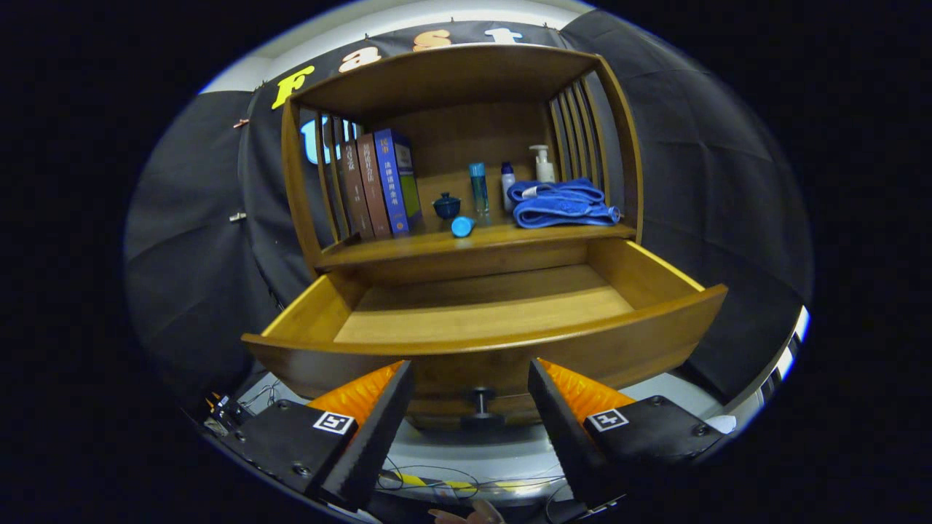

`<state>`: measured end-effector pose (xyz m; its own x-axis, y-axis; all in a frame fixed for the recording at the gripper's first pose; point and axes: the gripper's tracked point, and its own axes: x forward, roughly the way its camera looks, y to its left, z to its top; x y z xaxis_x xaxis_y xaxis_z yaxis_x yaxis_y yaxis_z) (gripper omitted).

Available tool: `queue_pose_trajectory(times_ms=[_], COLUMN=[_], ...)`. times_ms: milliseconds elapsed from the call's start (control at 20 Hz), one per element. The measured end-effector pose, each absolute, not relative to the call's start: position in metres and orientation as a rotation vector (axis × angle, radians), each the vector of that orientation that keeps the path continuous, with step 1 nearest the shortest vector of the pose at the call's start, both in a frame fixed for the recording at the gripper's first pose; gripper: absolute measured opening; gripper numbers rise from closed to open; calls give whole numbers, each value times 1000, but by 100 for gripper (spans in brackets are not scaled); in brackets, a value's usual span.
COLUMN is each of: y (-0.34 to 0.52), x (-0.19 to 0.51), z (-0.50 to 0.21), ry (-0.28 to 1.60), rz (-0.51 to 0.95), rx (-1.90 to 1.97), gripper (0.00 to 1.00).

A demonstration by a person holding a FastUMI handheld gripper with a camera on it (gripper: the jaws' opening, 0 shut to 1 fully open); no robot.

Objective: Pull open the drawer, take out the items inside it, and place them on the countertop above the cabinet.

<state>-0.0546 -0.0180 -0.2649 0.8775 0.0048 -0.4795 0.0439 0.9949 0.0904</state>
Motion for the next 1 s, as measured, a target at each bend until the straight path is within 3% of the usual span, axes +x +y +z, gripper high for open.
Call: queue_pose_trajectory(times_ms=[500, 1000], y=[-15, -13], x=[-41, 51], z=[-279, -291], ry=[501, 490], rz=[-5, -16], rx=[135, 146], gripper=[99, 100])
